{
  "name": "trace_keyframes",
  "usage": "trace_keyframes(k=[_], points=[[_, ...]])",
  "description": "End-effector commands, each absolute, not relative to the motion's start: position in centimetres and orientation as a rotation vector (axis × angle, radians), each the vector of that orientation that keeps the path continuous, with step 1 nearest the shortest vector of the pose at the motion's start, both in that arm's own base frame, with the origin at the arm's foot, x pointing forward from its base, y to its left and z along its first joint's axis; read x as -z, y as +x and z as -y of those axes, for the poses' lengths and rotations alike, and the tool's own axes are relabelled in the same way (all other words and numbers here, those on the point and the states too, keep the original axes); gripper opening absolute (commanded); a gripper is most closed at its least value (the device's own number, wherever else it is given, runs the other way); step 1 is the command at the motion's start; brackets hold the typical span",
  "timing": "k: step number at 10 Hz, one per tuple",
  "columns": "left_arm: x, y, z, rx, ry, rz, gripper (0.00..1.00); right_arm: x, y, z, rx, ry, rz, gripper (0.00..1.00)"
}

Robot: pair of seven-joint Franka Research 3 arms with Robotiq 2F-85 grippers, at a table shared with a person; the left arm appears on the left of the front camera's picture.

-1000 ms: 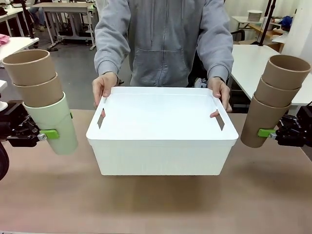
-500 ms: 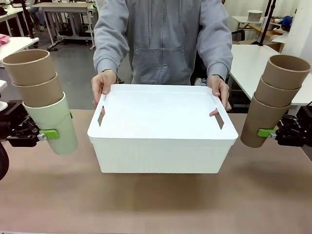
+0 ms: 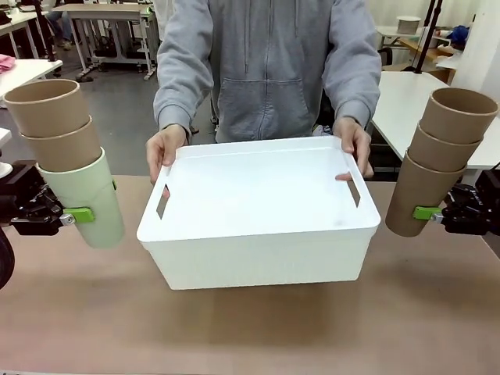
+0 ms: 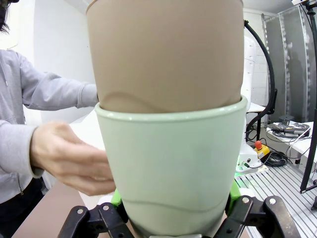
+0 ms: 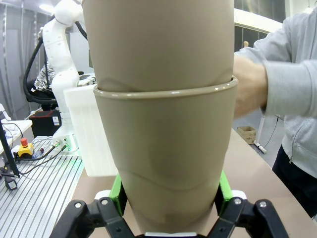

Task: Stack the cups and store them in the basket.
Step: Place the stack of Reusable plastic cups into the Pantry Basket.

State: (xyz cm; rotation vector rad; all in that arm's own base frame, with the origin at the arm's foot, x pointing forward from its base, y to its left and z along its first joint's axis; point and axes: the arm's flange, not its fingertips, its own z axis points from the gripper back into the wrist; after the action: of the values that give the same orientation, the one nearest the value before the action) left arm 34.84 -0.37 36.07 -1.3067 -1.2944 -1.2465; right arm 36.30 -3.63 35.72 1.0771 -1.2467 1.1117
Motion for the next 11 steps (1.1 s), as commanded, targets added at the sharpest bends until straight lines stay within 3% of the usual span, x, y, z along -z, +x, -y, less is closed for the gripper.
trace_keyframes(k=[1, 7, 11], points=[[-36.4, 34.8, 0.4, 1.254, -1.315, 1.3, 0.85, -36.0, 36.3, 3.5, -1.118, 1.076, 1.257, 0.84], [-36.1, 34.8, 0.4, 1.247, -1.307, 1.294, 0.85, -36.0, 36.3, 3.5, -1.118, 1.076, 1.257, 0.84], [-45.9, 34.6, 0.7, 1.288, -1.232, 1.213, 0.85, -36.0, 36.3, 3.5, -1.118, 1.076, 1.257, 0.84]])
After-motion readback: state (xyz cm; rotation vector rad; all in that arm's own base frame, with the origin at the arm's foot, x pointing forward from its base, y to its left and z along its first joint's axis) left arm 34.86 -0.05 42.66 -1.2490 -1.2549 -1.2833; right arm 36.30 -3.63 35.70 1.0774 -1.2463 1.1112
